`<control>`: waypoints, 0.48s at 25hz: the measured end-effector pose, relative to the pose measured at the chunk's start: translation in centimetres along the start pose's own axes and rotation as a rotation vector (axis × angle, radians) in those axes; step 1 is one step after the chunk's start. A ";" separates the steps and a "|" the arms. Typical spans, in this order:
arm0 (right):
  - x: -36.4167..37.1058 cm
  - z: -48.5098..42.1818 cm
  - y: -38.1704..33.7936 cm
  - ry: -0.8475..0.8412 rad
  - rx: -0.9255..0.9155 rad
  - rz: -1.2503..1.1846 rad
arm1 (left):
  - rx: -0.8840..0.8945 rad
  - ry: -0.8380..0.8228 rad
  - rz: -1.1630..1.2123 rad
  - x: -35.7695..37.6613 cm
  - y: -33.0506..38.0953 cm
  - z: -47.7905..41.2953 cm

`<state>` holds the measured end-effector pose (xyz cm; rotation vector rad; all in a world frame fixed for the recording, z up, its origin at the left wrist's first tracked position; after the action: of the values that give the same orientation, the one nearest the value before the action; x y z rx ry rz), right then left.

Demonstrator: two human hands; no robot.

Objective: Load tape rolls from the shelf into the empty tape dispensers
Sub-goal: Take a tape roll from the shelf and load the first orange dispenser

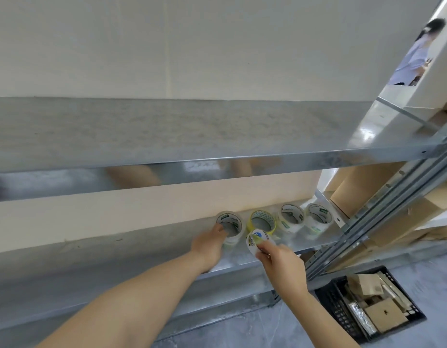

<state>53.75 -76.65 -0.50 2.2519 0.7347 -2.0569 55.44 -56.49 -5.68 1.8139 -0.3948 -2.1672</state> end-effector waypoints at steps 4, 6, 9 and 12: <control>0.2 -0.5 1.2 -0.017 -0.038 -0.009 | -0.014 0.037 -0.059 1.2 0.8 -0.8; 0.2 -0.7 1.7 -0.038 -0.057 -0.004 | -0.073 0.096 0.086 1.7 1.2 -1.3; 0.1 -1.4 2.4 -0.059 -0.100 -0.009 | -0.208 0.198 0.158 1.6 1.1 -0.3; 0.2 -2.8 2.5 -0.029 -0.155 -0.043 | -0.253 0.247 0.293 1.1 -0.3 2.1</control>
<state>57.18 -77.94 -1.02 2.1381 0.9133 -1.9699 53.15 -56.56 -6.47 1.7310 -0.2930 -1.6910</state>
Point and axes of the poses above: each hand's wrist, its own z-axis away from the middle knuckle, its own x-axis out of the palm, y = z × x, the point moved 1 cm from there along -z, towards the middle knuckle, and after that the axes turned 1 degree about -z, right-handed, at the moved point
